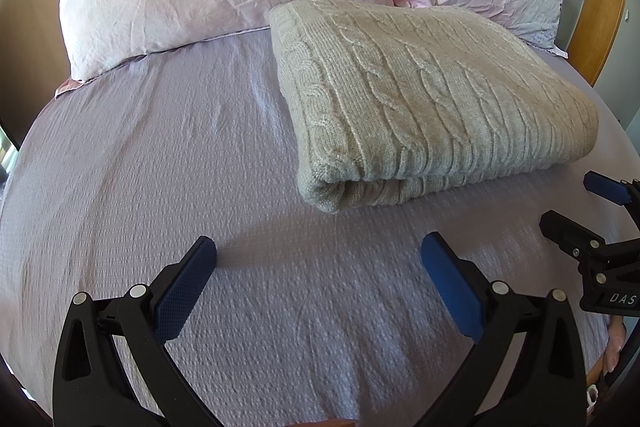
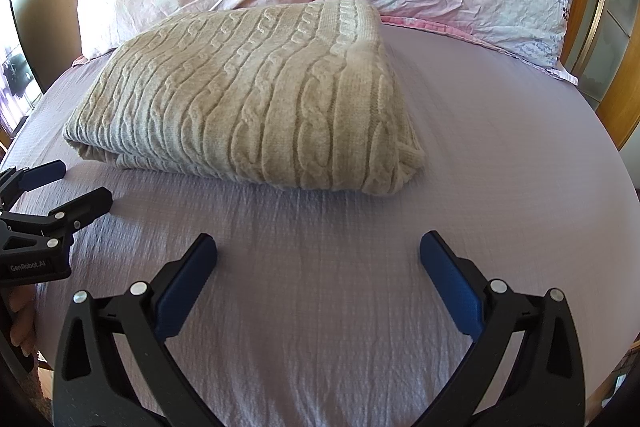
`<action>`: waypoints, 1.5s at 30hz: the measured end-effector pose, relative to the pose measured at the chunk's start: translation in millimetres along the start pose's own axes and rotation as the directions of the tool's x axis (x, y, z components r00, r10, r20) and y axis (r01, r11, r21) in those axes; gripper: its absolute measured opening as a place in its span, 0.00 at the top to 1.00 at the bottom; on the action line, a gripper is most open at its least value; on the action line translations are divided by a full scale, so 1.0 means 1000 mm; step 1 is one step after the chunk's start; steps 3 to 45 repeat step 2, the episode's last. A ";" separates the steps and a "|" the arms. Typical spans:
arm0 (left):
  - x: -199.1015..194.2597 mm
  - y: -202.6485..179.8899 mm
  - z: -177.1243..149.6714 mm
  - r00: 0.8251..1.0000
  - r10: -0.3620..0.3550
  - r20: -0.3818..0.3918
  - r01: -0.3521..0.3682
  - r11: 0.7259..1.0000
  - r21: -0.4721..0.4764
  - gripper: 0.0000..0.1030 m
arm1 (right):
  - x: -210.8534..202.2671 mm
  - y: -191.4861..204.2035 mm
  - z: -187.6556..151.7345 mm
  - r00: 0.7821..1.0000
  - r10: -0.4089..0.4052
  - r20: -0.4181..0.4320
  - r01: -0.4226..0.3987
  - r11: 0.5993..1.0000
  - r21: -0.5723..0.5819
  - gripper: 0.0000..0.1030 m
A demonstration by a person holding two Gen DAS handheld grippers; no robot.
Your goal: Fold small clothes
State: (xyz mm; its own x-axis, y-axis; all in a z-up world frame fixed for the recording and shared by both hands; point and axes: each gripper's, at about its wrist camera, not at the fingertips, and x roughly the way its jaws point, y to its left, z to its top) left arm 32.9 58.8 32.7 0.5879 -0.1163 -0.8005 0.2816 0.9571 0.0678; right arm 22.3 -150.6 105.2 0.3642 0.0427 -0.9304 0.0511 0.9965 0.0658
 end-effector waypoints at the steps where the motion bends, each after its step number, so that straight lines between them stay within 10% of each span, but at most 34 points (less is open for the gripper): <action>1: 0.000 0.000 0.000 1.000 0.000 0.000 0.000 1.000 0.000 0.01 | 0.000 0.000 0.000 1.000 0.000 0.000 0.000 1.000 0.000 0.02; 45: 0.000 0.000 0.000 1.000 0.000 0.000 0.000 1.000 0.000 0.01 | 0.000 0.000 0.000 1.000 0.000 0.000 0.000 1.000 0.000 0.02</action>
